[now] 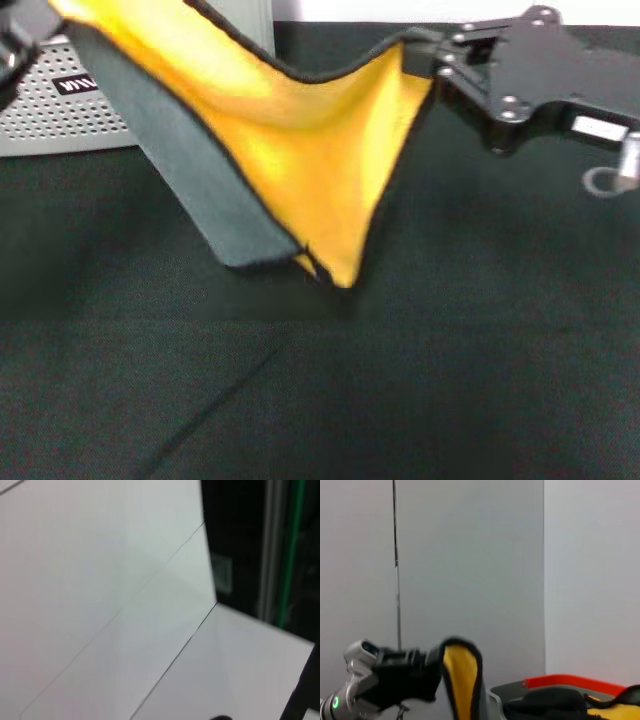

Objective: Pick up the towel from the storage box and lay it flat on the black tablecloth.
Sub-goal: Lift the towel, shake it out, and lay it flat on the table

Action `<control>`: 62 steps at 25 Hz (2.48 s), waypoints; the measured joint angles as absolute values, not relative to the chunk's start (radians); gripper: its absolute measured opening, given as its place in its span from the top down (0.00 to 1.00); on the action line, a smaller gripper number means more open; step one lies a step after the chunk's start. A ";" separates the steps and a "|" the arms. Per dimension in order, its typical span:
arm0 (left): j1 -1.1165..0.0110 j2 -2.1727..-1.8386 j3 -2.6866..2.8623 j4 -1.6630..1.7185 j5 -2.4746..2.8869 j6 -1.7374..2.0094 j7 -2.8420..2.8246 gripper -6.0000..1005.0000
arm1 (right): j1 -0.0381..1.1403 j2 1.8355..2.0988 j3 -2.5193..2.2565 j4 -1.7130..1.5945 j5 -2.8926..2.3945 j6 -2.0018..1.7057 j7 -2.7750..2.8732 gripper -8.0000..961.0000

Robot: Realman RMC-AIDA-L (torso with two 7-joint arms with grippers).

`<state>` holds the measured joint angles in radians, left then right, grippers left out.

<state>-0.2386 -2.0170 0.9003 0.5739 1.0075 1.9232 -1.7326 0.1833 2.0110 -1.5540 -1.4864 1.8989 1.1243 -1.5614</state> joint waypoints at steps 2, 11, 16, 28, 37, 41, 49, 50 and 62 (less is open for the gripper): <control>-0.213 -1.995 0.899 0.577 1.050 1.936 -1.731 0.98 | 0.160 2.011 -1.504 -1.547 1.873 1.181 -1.500 0.99; -0.051 -1.951 0.897 0.765 1.180 2.003 -1.753 0.98 | 0.036 2.011 -1.391 -1.818 1.763 1.346 -1.250 0.99; -0.013 -1.963 0.900 0.844 1.257 2.025 -1.766 0.98 | -0.014 2.011 -1.368 -1.888 1.755 1.464 -1.186 0.99; 0.129 -1.953 1.037 1.052 1.128 2.039 -1.783 0.98 | -0.054 2.012 -1.345 -1.991 1.819 1.608 -1.143 0.98; 0.222 -1.940 1.088 1.175 1.073 2.039 -1.817 0.98 | -0.088 2.014 -1.324 -1.991 1.903 1.721 -1.160 0.98; 0.233 -1.924 1.116 1.197 1.065 2.040 -1.829 0.98 | -0.090 2.013 -1.324 -1.952 1.907 1.738 -1.156 0.98; 0.052 -1.938 1.058 0.974 1.171 2.035 -1.807 0.98 | -0.017 2.013 -1.286 -1.706 1.809 1.698 -1.168 0.97; 0.030 -1.942 1.045 0.949 1.187 2.034 -1.801 0.98 | -0.003 2.013 -1.279 -1.681 1.788 1.687 -1.168 0.97; -0.308 -1.992 0.841 0.658 1.493 2.009 -1.724 0.98 | 0.228 2.005 -1.135 -1.295 1.664 1.659 -1.218 0.97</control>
<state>-0.3079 -1.9924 0.8409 0.6580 1.4930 2.0090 -1.7242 0.2284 2.0052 -1.1355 -1.2945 1.6639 1.6590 -1.2181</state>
